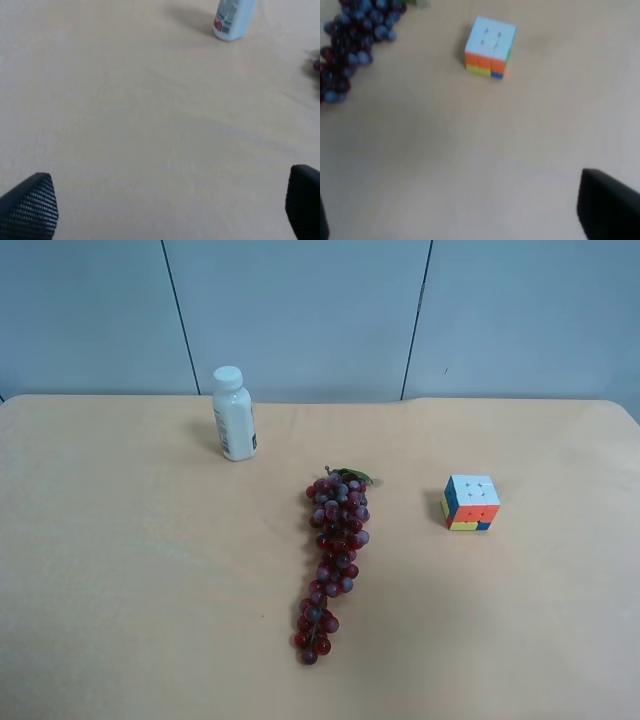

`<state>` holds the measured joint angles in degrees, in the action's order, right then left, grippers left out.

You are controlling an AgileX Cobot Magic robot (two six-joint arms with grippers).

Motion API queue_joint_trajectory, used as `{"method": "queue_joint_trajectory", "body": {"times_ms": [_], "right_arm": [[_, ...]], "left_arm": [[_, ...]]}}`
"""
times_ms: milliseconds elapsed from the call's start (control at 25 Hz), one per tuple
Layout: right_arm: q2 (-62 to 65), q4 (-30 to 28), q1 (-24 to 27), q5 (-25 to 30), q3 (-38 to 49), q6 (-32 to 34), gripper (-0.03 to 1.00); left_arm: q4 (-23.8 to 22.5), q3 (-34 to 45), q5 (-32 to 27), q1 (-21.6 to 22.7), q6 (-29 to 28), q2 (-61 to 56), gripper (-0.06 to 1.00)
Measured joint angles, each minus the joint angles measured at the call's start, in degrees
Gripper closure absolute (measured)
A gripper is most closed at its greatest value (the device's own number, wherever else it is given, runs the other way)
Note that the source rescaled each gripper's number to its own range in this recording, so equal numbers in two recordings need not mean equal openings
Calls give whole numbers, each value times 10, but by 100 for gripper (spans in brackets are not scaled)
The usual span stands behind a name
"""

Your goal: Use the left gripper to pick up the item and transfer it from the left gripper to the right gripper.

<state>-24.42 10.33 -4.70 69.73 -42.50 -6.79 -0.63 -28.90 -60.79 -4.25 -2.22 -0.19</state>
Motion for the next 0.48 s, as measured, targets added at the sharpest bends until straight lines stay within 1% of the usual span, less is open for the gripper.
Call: {"method": "queue_joint_trajectory", "body": {"times_ms": [120, 240, 320, 480], "right_arm": [[64, -3, 0, -14, 51, 9, -1], [123, -11, 0, -42, 91, 23, -1], [162, -20, 0, -60, 111, 31, -1], [228, -20, 0, -77, 139, 36, -1]], "left_arm": [[0, 0, 0, 0, 0, 0, 14], [0, 0, 0, 0, -1, 0, 14], [0, 0, 0, 0, -1, 0, 14], [0, 0, 0, 0, -1, 0, 14]]}}
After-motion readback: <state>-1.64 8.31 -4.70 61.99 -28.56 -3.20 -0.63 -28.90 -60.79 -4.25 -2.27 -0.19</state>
